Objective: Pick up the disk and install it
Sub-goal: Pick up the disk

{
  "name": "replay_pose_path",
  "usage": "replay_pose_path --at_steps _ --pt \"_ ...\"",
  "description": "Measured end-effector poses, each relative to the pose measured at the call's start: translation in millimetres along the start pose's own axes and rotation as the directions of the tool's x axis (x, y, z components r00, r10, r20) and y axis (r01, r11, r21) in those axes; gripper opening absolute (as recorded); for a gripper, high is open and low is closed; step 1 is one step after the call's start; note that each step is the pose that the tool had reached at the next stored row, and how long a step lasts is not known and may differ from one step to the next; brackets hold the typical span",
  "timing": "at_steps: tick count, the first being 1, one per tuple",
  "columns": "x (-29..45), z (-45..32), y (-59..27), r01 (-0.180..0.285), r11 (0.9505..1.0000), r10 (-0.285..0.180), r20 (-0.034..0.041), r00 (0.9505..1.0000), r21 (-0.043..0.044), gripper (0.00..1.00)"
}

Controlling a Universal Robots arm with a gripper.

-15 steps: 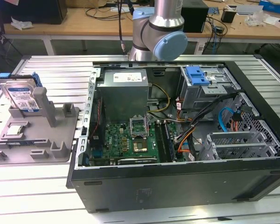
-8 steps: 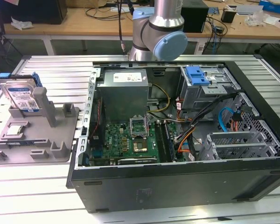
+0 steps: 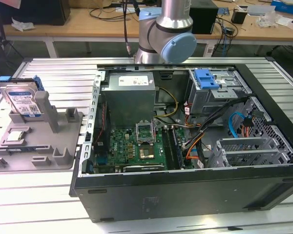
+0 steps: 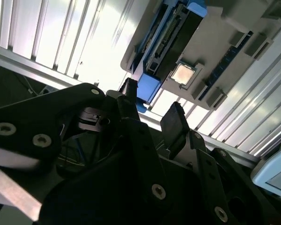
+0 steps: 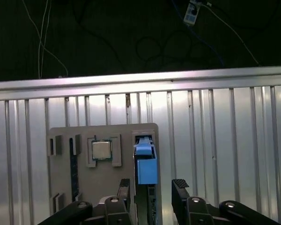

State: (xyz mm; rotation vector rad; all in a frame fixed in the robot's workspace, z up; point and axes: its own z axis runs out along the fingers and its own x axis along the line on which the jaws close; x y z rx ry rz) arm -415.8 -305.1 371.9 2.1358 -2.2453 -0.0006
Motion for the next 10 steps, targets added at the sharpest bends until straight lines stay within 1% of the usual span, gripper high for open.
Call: replay_pose_path --at_steps 3,10 --pt "0.0 0.8 -0.1 0.002 1.0000 -0.002 0.0000 1.0000 0.0003 0.48" --pt "-0.2 5.5 -0.2 0.002 1.0000 -0.002 -0.0001 1.0000 0.0002 0.48"
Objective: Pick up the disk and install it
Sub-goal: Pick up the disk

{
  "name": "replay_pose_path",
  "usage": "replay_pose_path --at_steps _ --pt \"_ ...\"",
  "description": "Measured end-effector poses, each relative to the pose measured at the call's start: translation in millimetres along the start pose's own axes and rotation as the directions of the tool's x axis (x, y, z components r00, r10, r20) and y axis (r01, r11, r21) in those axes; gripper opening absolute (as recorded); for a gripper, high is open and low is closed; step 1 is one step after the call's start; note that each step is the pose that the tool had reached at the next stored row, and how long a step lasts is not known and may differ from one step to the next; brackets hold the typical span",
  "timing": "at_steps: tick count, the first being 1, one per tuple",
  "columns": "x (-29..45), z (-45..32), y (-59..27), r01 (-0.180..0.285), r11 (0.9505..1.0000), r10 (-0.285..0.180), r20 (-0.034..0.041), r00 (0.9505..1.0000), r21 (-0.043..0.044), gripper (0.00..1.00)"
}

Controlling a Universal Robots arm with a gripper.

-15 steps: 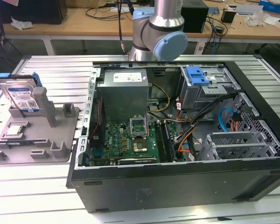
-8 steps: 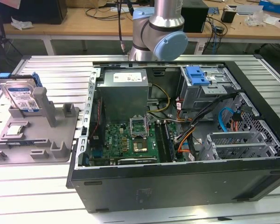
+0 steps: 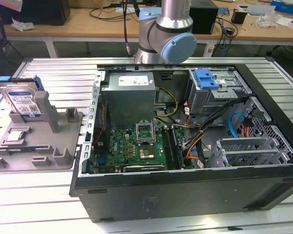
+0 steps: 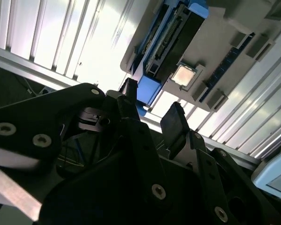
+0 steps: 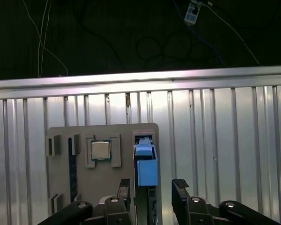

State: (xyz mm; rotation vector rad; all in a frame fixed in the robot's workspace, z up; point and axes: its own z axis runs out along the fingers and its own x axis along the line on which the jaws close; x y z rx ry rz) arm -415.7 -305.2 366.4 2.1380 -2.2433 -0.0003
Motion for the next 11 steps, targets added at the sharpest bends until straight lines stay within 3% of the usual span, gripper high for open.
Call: replay_pose_path --at_steps 11 --pt "-0.3 6.5 -0.3 0.000 1.0000 0.000 0.0000 1.0000 -0.0001 0.48"
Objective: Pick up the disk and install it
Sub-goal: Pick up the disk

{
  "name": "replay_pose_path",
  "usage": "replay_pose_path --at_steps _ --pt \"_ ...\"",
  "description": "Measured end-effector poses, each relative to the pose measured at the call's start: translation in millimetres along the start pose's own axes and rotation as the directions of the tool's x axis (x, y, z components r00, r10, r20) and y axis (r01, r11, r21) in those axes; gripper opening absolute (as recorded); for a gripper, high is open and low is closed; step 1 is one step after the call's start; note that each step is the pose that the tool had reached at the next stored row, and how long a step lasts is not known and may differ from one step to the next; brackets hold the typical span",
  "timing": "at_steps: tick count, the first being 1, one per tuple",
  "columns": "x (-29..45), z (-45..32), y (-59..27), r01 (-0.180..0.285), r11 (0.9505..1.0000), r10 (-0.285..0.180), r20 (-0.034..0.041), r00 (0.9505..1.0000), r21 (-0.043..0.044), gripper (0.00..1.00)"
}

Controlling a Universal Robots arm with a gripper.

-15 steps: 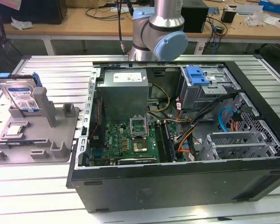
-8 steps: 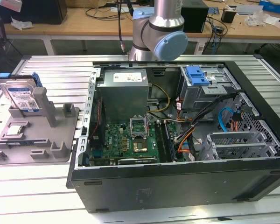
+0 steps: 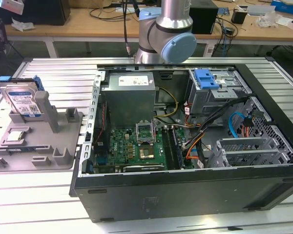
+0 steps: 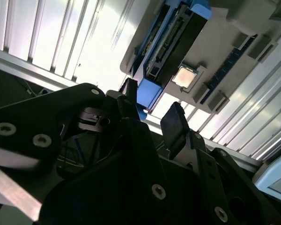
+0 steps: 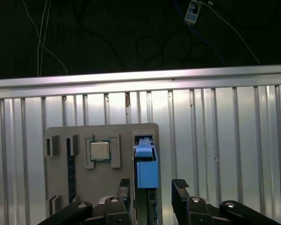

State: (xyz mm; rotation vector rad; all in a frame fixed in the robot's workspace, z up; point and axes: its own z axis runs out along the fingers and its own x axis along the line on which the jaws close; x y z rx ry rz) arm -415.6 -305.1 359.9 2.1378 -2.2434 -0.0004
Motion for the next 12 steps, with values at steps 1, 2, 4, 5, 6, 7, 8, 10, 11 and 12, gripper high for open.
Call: replay_pose_path --at_steps 1,2,4,5,6,7,8,10,11,12 --pt "0.0 0.5 0.0 0.000 1.0000 0.000 0.0000 1.0000 0.0000 0.48" --pt "0.0 0.8 0.0 0.000 1.0000 0.000 0.0000 1.0000 0.0000 0.48" --pt "0.0 1.6 -0.1 0.000 1.0000 0.000 0.0000 1.0000 0.0000 0.48" --pt "0.0 2.3 -0.1 0.000 1.0000 0.000 0.0000 1.0000 0.0000 0.48" --pt "0.3 3.2 -0.1 0.000 1.0000 0.000 0.0000 1.0000 0.0000 0.48" --pt "0.6 3.9 -0.2 0.000 1.0000 0.000 -0.0001 1.0000 -0.0001 0.48" --pt "0.9 4.6 -0.2 0.000 1.0000 0.000 0.0000 1.0000 0.0001 0.48" --pt "1.9 5.9 -0.3 0.000 1.0000 0.000 0.0000 1.0000 0.0000 0.48" --pt "2.2 6.4 -0.3 0.000 1.0000 0.000 0.0000 1.0000 0.0001 0.48" --pt "2.5 7.0 -0.4 0.000 1.0000 0.000 0.0000 1.0000 0.0001 0.48"
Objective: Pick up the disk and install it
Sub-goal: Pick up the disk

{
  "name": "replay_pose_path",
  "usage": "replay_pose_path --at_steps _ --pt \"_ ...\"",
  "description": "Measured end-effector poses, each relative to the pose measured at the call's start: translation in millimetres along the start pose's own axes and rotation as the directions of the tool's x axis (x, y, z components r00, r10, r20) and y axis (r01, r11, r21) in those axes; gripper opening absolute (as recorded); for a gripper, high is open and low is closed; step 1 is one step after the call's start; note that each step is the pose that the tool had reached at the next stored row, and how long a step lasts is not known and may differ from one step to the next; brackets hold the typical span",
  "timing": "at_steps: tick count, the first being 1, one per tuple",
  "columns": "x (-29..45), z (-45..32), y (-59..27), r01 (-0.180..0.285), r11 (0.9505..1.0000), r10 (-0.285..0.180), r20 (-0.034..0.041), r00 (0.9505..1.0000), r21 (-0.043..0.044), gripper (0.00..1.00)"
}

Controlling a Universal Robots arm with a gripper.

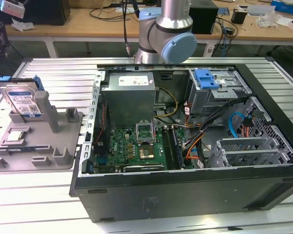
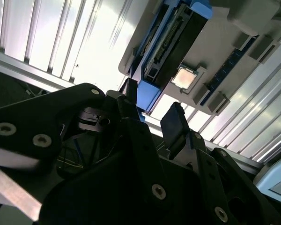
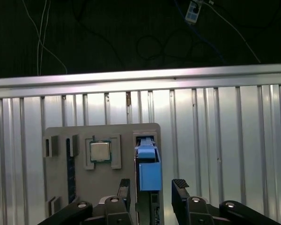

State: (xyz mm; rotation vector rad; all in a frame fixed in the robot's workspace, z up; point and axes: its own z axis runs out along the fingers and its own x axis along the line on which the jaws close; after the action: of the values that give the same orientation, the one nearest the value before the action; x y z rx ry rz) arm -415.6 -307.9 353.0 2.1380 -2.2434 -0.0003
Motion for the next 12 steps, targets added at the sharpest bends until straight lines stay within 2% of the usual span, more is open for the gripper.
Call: replay_pose_path --at_steps 12 --pt "1.9 8.1 -1.6 0.000 1.0000 0.000 -0.0001 1.0000 -0.0001 0.48"
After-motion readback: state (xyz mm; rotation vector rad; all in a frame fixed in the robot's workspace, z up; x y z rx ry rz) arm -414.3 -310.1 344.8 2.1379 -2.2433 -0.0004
